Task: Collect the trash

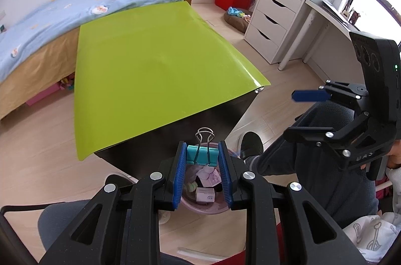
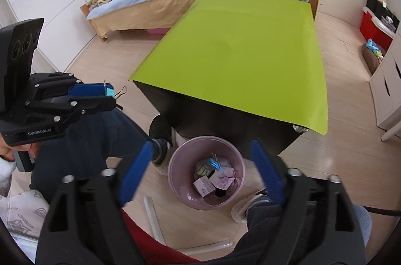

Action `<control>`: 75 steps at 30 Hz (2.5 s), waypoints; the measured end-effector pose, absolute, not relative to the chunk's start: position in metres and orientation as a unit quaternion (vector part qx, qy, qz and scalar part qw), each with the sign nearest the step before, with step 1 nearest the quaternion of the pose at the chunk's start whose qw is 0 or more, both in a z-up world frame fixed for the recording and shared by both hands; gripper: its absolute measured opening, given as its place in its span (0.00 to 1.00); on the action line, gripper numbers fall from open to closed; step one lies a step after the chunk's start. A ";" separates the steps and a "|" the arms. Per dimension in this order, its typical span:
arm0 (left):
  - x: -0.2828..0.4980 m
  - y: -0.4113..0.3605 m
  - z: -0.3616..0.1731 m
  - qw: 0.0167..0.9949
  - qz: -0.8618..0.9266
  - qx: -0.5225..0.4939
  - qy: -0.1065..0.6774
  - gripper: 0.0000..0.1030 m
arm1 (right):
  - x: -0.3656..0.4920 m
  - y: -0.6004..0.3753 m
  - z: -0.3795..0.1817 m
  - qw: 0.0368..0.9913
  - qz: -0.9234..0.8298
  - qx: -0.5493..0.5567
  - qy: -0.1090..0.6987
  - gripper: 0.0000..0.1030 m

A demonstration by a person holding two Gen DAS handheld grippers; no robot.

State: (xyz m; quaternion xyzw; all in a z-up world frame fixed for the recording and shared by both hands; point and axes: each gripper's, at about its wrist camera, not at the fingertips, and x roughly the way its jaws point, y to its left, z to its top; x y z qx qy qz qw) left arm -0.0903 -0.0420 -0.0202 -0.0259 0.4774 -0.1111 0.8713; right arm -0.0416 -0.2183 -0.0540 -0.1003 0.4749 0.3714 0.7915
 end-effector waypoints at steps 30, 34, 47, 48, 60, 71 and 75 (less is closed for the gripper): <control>-0.081 -0.047 -0.024 0.870 -0.108 -0.054 0.479 0.93 | -0.035 -0.243 -0.041 0.817 0.316 -0.055 0.479 0.97; -0.081 -0.042 -0.021 0.873 -0.096 -0.056 0.476 0.93 | -0.035 -0.240 -0.039 0.819 0.313 -0.063 0.476 0.97; -0.064 -0.018 0.018 0.896 -0.054 -0.050 0.438 0.93 | -0.011 -0.222 0.005 0.842 0.305 -0.055 0.442 0.97; -0.062 -0.016 0.023 0.898 -0.055 -0.051 0.433 0.93 | -0.009 -0.221 0.010 0.844 0.306 -0.055 0.437 0.97; -0.048 -0.006 0.062 0.912 -0.056 -0.053 0.404 0.94 | 0.006 -0.211 0.051 0.862 0.312 -0.059 0.396 0.97; -0.043 -0.004 0.061 0.910 -0.053 -0.064 0.407 0.94 | 0.005 -0.210 0.054 0.862 0.316 -0.061 0.392 0.97; -0.043 -0.007 0.063 0.912 -0.045 -0.054 0.405 0.94 | 0.005 -0.210 0.054 0.862 0.316 -0.060 0.392 0.97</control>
